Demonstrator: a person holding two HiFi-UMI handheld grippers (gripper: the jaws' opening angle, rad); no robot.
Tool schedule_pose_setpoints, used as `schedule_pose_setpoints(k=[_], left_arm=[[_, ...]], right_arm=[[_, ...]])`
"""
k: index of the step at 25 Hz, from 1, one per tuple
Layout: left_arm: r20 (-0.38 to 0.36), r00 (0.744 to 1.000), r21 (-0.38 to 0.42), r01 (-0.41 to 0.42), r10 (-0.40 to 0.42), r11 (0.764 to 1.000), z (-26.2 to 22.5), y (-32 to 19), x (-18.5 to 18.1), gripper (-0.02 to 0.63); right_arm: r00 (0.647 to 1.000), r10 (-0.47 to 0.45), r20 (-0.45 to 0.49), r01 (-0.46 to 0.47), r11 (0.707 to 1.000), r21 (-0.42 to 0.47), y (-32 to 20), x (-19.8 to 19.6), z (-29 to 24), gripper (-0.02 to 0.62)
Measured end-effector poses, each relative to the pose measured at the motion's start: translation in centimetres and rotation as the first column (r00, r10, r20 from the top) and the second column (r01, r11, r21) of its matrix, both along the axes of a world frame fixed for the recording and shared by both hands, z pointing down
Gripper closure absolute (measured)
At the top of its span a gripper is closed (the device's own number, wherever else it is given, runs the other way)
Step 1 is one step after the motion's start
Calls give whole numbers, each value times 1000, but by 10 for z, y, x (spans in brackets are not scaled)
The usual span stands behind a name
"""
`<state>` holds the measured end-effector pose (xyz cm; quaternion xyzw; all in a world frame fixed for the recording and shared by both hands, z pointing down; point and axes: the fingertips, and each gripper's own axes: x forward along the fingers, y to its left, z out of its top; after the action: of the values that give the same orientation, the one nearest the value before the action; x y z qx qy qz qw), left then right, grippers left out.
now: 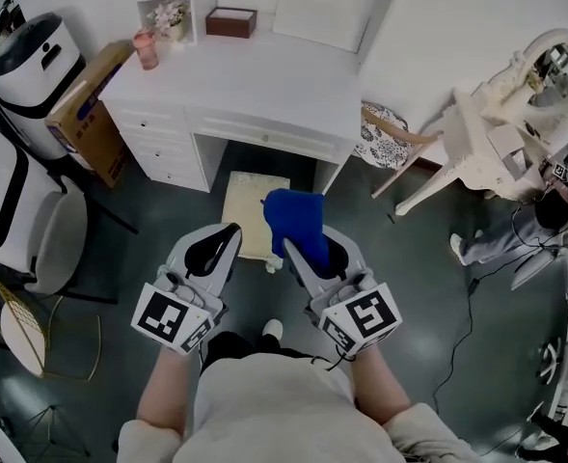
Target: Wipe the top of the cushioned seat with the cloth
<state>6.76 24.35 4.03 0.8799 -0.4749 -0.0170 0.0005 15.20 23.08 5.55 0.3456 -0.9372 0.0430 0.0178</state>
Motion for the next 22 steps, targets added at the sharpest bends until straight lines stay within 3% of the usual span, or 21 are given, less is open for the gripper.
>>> schedule_pose_setpoints(k=[9, 22], left_arm=[[19, 1000, -12, -4, 4, 1000, 11, -33, 4, 606], [19, 994, -39, -110, 111, 993, 18, -114, -45, 606]], right_arm=[[1000, 10, 7, -10, 1000, -20, -37, 3, 13, 463], [992, 122, -9, -122, 991, -54, -108, -44, 22, 463]])
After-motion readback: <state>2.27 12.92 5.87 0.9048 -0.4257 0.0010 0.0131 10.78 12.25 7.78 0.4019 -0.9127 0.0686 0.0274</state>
